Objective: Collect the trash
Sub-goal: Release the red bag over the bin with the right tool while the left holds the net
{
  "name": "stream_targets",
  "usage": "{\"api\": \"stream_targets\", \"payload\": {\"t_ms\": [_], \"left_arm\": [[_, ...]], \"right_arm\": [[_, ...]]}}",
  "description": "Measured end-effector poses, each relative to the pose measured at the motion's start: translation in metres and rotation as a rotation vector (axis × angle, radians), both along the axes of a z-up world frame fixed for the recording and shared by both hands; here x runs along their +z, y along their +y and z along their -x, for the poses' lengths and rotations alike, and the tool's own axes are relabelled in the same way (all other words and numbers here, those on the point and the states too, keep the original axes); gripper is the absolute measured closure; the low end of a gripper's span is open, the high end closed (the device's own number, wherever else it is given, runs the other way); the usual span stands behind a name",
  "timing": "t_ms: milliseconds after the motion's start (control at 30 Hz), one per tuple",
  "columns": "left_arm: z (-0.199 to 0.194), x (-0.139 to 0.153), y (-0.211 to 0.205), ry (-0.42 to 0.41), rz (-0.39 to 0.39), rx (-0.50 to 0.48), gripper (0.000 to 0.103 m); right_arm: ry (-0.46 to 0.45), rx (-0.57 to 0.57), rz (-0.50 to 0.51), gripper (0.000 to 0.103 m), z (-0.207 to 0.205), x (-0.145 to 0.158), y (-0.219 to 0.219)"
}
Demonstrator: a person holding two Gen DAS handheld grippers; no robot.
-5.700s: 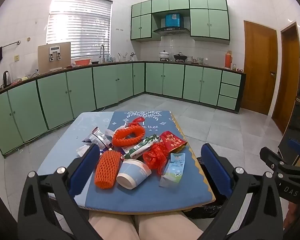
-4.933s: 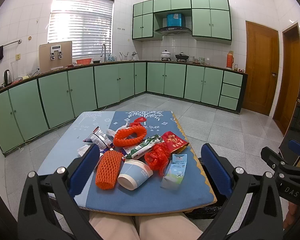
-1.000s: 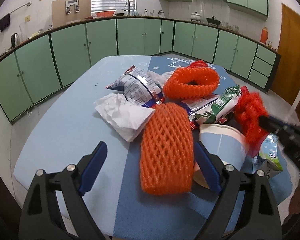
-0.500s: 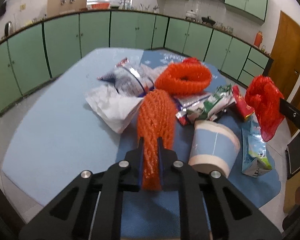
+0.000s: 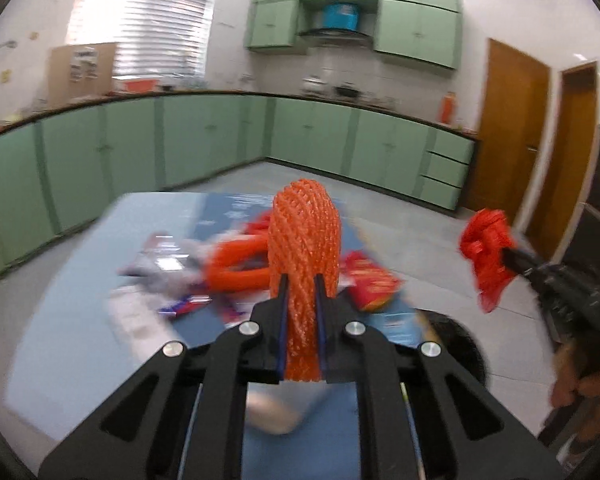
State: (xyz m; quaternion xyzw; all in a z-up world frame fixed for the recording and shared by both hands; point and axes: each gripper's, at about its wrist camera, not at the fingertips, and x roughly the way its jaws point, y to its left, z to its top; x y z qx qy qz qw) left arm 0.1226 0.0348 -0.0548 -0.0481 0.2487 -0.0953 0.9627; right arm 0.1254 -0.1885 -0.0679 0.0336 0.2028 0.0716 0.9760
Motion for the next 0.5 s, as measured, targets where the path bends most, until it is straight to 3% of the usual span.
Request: {"api": "stream_targets", "payload": {"t_ms": [267, 500], "left_arm": [[-0.049, -0.014, -0.113, 0.038, 0.008, -0.263, 0.090], [-0.094, -0.047, -0.188, 0.140, 0.008, -0.389, 0.084]], "right_arm": [[0.128, -0.210, 0.011, 0.093, -0.009, -0.048, -0.079], [0.225, -0.287, -0.002, 0.093, -0.025, -0.095, -0.121]]}}
